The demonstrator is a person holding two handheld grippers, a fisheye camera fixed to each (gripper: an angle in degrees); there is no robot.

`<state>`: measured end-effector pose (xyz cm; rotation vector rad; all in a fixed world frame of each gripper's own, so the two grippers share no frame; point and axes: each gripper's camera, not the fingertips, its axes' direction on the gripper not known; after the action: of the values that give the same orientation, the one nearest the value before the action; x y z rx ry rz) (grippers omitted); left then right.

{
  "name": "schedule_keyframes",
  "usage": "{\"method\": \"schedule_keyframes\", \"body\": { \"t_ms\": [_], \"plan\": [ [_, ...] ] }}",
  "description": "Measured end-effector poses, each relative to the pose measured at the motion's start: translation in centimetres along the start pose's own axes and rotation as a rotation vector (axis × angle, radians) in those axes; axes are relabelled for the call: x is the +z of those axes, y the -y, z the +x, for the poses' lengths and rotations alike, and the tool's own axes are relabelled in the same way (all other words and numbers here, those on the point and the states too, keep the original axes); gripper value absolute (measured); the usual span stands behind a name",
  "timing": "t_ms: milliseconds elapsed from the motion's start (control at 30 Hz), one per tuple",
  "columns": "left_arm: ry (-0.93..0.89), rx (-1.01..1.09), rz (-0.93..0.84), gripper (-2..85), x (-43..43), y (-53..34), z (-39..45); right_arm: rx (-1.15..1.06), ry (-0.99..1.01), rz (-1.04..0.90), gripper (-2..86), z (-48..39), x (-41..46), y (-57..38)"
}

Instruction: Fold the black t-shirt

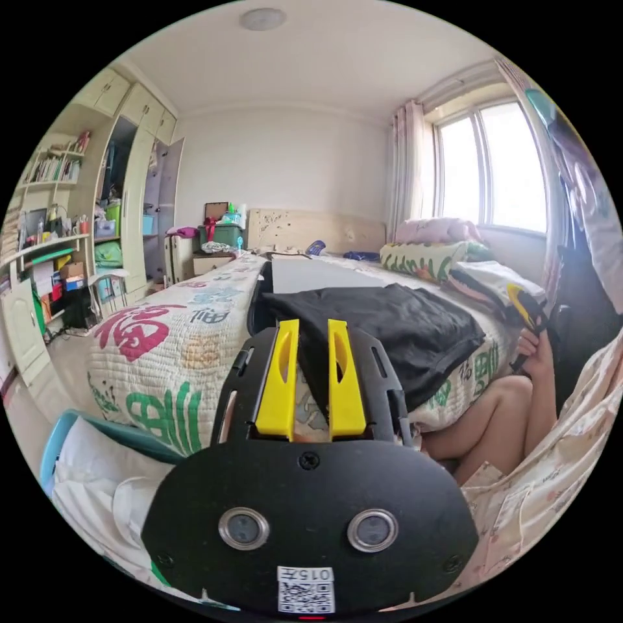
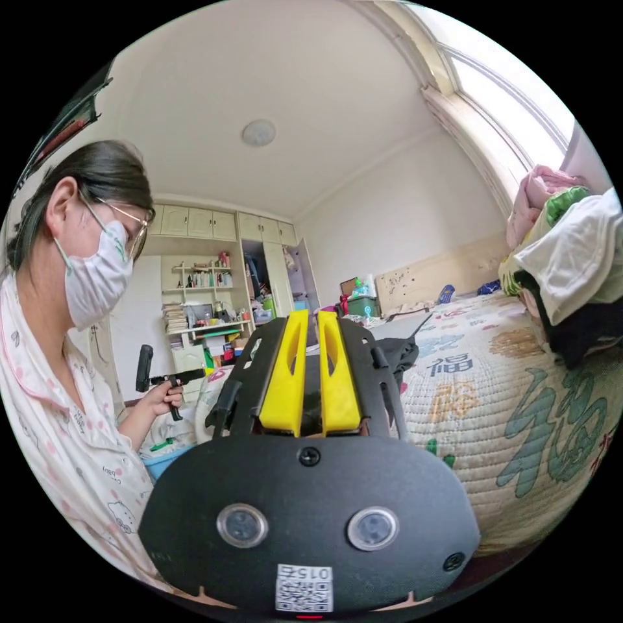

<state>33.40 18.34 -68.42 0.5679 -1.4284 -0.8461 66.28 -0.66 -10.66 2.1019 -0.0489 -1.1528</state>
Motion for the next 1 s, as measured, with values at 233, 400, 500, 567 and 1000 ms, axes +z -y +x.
{"method": "schedule_keyframes", "body": {
  "t_ms": [233, 400, 500, 567, 1000],
  "plan": [
    [-0.1, -0.064, -0.109, 9.6, 3.5, 11.7, -1.7, -0.06, -0.119, -0.166, 5.4, 0.7, 6.5, 7.8],
    [-0.066, -0.052, -0.201, 12.0, 9.0, 19.0, 0.0, -0.093, -0.184, -0.357, 8.3, 4.9, 18.3, 12.7],
    [-0.186, -0.101, -0.327, 12.6, 13.2, 21.8, 0.8, -0.031, -0.134, -0.479, 10.7, 9.3, 26.0, 14.4],
    [-0.246, -0.114, -0.418, 12.9, 15.4, 22.8, 1.9, 0.041, -0.092, -0.543, 11.7, 12.4, 30.7, 15.6],
    [-0.132, 0.045, -0.531, 1.3, 14.8, 25.9, 13.9, 0.361, -0.035, -0.711, 13.9, 30.1, 56.7, 16.1]
  ]
}}
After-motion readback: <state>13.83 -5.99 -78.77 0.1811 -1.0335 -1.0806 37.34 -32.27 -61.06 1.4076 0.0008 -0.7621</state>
